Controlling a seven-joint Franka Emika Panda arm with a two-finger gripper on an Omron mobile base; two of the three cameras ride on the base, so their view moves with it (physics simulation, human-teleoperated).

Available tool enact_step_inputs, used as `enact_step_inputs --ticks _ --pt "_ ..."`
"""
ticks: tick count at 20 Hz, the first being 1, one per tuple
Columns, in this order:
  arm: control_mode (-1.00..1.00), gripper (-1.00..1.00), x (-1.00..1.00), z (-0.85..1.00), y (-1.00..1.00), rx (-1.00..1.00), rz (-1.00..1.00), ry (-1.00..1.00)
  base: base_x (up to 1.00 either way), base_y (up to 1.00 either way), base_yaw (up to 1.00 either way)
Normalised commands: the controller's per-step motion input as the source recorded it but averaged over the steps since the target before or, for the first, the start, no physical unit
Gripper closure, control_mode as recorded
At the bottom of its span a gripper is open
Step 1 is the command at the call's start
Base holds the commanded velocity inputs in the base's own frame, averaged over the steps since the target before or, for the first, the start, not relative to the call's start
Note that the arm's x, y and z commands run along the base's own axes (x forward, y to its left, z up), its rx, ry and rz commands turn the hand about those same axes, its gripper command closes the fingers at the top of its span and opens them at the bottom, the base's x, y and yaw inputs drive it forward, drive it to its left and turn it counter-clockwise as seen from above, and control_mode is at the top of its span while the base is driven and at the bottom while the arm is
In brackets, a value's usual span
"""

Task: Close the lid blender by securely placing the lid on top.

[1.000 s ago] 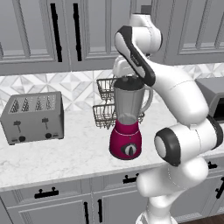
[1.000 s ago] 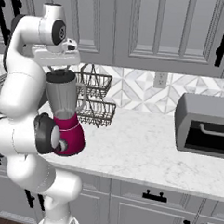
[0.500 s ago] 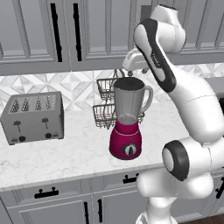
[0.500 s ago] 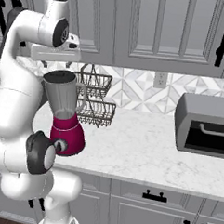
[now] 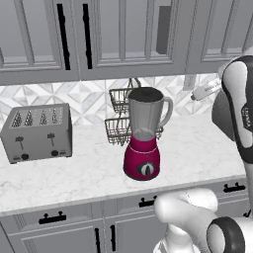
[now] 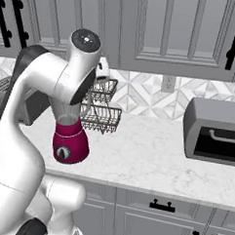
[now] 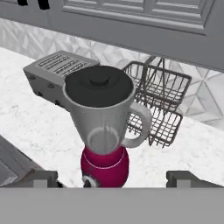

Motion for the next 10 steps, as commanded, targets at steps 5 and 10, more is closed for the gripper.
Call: enact_step_inputs --ticks 5,10 --pt "-1.00 -1.00 -1.00 -0.48 -1.00 0.00 0.03 -0.38 0.00 0.00 0.00" --pt "-1.00 -1.00 -1.00 -0.71 -1.00 0.00 0.02 -0.28 0.00 0.00 0.00"
